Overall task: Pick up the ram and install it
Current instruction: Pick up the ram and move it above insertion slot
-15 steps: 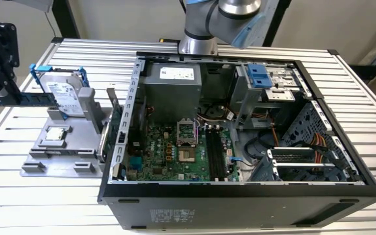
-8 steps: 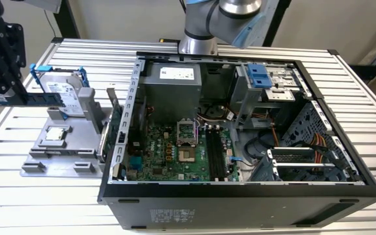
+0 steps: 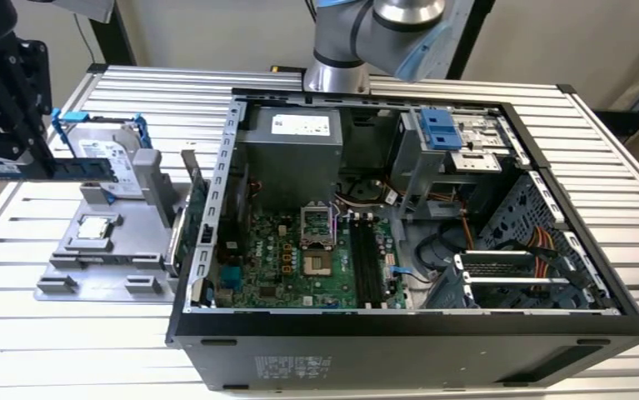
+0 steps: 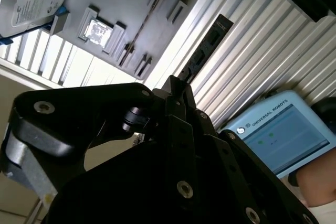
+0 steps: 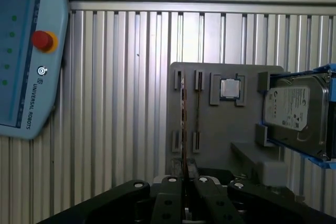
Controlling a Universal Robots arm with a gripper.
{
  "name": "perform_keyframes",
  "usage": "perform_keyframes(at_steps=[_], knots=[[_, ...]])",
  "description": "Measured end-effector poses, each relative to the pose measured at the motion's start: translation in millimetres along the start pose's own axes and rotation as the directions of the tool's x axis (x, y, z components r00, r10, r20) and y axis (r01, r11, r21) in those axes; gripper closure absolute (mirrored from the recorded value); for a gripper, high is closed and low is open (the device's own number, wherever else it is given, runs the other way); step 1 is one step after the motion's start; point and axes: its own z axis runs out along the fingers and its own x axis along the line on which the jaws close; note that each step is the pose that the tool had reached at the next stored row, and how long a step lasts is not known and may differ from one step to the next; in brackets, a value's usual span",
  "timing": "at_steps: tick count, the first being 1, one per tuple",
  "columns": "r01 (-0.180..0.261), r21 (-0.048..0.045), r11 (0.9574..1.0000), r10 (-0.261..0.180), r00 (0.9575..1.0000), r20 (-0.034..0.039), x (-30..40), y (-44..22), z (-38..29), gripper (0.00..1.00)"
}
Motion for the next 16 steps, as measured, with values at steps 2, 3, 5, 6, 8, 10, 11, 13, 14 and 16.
perform_keyframes(at_steps=[2, 3, 5, 6, 8, 10, 11, 13, 14, 16], knots=[[0.000, 0.0000, 1.0000, 0.000, 1.0000, 0.0000, 0.0, -1.3, 0.0, 1.00], [0.000, -0.0001, 1.0000, 0.000, 1.0000, -0.0001, 0.0, -2.0, -0.1, 1.00], [0.000, 0.0000, 1.0000, 0.000, 1.0000, 0.0000, 0.0, -4.2, -0.2, 1.00], [0.000, 0.0000, 1.0000, 0.000, 1.0000, 0.0000, 0.1, -5.4, -0.2, 1.00], [0.000, -0.0001, 1.0000, 0.000, 1.0000, -0.0001, 0.1, -6.6, -0.2, 1.00], [0.000, 0.0000, 1.0000, 0.000, 1.0000, 0.0000, 0.1, -7.9, -0.2, 1.00], [0.000, 0.0000, 1.0000, 0.000, 1.0000, 0.0000, 0.1, -8.5, -0.2, 1.00], [0.000, -0.0001, 1.0000, 0.000, 1.0000, -0.0001, 0.1, -9.8, -0.4, 1.00], [0.000, 0.0000, 1.0000, 0.000, 1.0000, 0.0000, 0.1, -10.5, -0.3, 1.00], [0.000, 0.0000, 1.0000, 0.000, 1.0000, 0.0000, 0.1, -11.8, -0.4, 1.00]])
